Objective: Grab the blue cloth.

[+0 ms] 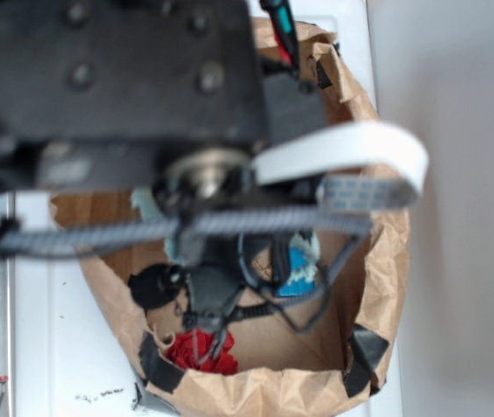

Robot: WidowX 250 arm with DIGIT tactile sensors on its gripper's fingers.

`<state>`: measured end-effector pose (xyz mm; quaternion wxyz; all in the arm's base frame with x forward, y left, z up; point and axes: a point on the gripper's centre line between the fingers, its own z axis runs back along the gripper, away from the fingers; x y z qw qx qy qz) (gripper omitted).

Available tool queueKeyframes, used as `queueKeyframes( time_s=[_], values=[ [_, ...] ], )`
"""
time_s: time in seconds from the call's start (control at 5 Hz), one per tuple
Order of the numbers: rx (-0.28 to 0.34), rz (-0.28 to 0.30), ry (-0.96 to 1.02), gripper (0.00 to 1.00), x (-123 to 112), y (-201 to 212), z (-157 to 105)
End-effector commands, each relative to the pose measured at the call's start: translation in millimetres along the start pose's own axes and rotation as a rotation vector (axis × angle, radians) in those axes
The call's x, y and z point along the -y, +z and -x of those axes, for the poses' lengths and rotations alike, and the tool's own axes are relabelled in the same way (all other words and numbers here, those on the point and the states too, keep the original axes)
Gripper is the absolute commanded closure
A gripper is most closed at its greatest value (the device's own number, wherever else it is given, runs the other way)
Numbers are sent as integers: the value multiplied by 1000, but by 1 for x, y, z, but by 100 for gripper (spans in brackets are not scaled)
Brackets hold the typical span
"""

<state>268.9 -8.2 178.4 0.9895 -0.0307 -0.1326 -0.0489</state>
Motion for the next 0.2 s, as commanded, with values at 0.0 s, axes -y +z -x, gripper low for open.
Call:
queueKeyframes(
  time_s=[0.0],
  values=[
    [20, -39, -1, 100, 7, 1, -7]
  ],
)
